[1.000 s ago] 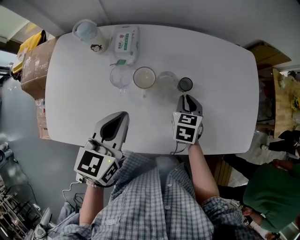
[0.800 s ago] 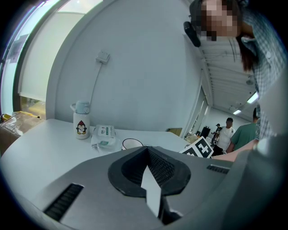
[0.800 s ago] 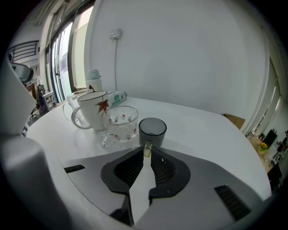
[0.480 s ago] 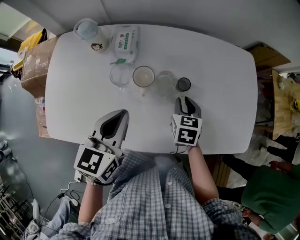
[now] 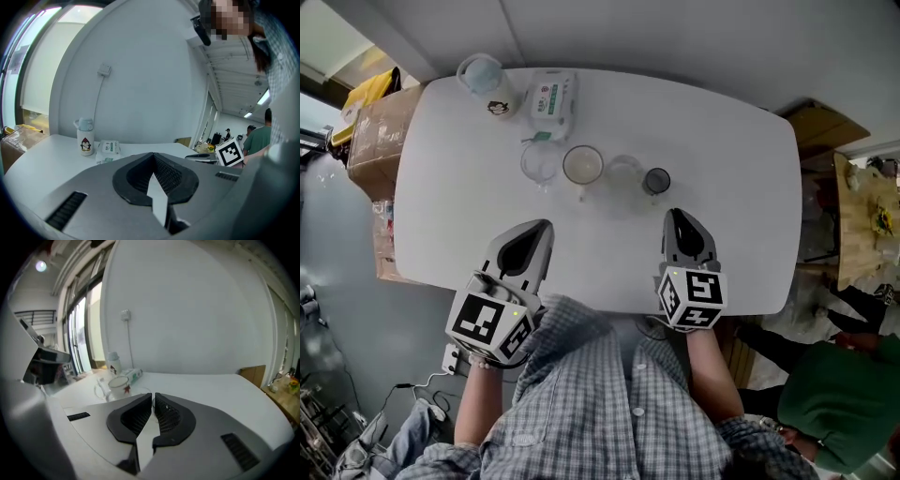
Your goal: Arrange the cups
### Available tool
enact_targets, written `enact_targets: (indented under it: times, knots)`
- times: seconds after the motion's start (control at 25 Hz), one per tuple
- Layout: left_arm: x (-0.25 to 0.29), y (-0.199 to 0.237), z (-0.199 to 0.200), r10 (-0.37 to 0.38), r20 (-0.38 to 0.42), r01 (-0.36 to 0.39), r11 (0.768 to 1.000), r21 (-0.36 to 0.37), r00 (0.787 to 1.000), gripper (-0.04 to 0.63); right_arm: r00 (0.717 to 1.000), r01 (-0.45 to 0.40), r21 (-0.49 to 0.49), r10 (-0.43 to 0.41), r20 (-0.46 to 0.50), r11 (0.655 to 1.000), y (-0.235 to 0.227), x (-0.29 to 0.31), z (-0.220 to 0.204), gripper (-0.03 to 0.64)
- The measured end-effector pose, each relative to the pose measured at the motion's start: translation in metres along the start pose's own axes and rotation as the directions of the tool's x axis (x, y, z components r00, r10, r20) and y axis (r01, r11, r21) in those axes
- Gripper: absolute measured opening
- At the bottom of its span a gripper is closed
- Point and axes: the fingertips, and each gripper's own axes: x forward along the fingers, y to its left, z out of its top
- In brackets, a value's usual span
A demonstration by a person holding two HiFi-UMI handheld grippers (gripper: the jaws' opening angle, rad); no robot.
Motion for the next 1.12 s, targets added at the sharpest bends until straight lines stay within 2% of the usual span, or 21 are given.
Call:
enact_targets:
  times: [0.08,0.24,0.68,1.12]
  knots:
    - [-0.001,-0.001,0.004,0.003,0.009,-0.003,1.0,0.004,1.0,0.011,0.998,-0.049,-0.01,0.05,0.046,0.999,0.005,-0.01,0.015,0.035]
    - [-0.006,-0.002,0.009,0.021,0.034,-0.021,1.0,0.006,0.999,0.011,0.99,-0.082,-0.099,0.092,0.103,0.992,0.017,-0.026,0.041,0.031]
    - [-0.008,-0.011,0.041,0.039,0.122,-0.045,0.998,0.045,0.992,0.011,0.955,-0.18,-0.109,0.2,0.218,0.978,0.044,-0.054,0.097,0.029]
    - [0.001,-0.024,0.061,0.002,0.161,-0.02,0.994,0.109,0.987,0.011,0.932,-0.219,-0.137,0.249,0.265,0.966,0.06,-0.056,0.116,0.028]
